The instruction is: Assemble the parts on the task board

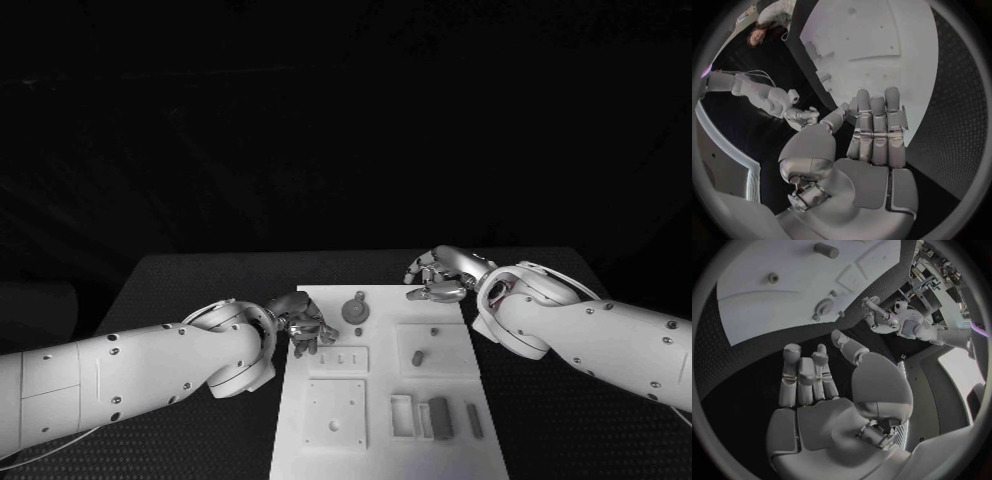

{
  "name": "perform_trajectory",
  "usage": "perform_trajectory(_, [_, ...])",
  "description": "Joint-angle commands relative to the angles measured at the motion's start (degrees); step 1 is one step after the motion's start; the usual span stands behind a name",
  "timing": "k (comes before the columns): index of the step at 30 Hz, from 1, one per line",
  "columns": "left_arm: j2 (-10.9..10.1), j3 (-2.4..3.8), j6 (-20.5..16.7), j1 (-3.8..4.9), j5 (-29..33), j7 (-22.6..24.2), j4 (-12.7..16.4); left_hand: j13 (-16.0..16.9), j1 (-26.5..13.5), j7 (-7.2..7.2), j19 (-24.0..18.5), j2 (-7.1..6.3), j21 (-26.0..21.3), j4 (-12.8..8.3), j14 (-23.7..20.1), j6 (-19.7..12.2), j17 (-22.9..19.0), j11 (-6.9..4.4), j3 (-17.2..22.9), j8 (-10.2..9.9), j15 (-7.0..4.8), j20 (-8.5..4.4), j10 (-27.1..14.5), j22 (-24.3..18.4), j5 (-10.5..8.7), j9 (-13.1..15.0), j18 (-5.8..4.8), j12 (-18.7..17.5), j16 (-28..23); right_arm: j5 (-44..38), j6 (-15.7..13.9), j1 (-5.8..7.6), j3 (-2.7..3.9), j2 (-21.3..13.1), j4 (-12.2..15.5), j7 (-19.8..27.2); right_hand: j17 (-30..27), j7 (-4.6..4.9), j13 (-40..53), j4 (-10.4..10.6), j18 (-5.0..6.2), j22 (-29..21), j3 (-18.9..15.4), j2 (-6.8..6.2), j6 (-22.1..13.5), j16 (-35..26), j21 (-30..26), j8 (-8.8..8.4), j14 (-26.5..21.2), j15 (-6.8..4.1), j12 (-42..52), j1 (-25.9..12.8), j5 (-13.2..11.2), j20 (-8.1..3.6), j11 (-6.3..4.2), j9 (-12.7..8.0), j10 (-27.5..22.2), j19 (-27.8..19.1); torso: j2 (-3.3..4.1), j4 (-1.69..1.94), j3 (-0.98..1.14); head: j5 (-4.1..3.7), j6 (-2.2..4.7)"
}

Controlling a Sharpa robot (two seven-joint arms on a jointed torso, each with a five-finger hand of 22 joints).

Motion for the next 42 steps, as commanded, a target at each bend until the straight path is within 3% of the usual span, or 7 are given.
perform_trajectory(1, [0.2, -0.02, -2.4, -0.43, -9.1, -4.4, 1.1, 2.1, -0.1, -3.02, 0.9, -0.67, 1.6, 0.7, 0.7, 3.9, 0.7, -0.88, -0.1, 1.3, -0.63, -0.64, 0.0, 1.8, 0.22, 2.4, 1.58, 2.8, 2.5, 0.8, 0.1, -0.03, 0.01, -0.1, 0.1, 1.0, 0.0, 1.48, -0.1, 0.2, 0.96, 0.9, -0.1, 0.22, 1.0, -0.3, -0.4, -0.31, -0.4, -0.01, -0.4, 0.2, -0.2, 0.02, 0.11, -0.1, -0.4, -0.2, 0.05, -0.06, -0.01, 0.16, -0.42])
perform_trajectory(7, [0.8, -0.03, -2.2, -1.27, -12.1, -7.9, 1.1, 7.5, -0.6, -4.26, 1.3, -1.57, 5.7, 2.1, 0.2, 4.1, 1.5, -2.2, 0.4, 3.9, -2.01, -2.15, -1.8, 7.8, 0.22, 8.5, 1.67, 11.1, 10.3, 0.9, 0.3, -0.03, 0.01, -0.3, 0.1, 1.0, 0.0, 1.48, -0.2, 0.3, 0.96, 0.9, -0.2, 0.3, 1.0, -0.4, -0.4, -0.32, -0.4, 0.0, -0.4, 0.2, -0.2, 0.06, 0.11, -0.1, -0.4, -0.3, 0.11, -0.18, 0.01, 0.2, -0.63])
perform_trajectory(19, [3.6, -0.03, -1.7, -3.35, -15.4, -10.0, -0.9, 8.3, -1.3, -4.81, 1.6, -1.35, 7.0, 2.8, -0.2, 4.8, -0.1, -2.81, 0.6, 4.1, -2.37, -2.5, -2.1, 10.6, 0.2, 11.8, 1.93, 14.2, 14.2, 0.9, 0.7, -0.03, 0.01, -0.4, 0.2, 1.0, -0.1, 1.48, -0.3, 0.2, 0.96, 0.9, -0.2, 0.36, 1.0, -0.5, -0.5, -0.32, -0.5, 0.01, -0.4, 0.2, -0.1, 0.09, 0.12, -0.1, -0.4, -0.4, 0.11, -0.11, -0.14, -0.26, -1.37])
perform_trajectory(42, [5.8, 0.03, -1.4, -3.66, -15.0, -9.7, -2.8, 8.4, -1.0, -4.27, 2.2, -2.89, 7.1, 2.9, -1.2, 3.8, -2.7, -2.5, 1.2, 0.5, -2.98, -2.97, -2.6, 12.3, 0.2, 11.7, 1.92, 16.8, 17.9, 1.1, 1.0, -0.1, 0.01, -0.4, 0.1, 1.0, -0.1, 1.49, -0.4, 0.4, 0.96, 0.8, -0.4, 0.54, 1.1, -0.5, -0.6, -0.33, -0.6, 0.02, -0.5, 0.0, -0.2, 0.19, 0.12, -0.1, -0.5, -0.4, 0.06, -0.08, -0.02, -0.75, -1.64])
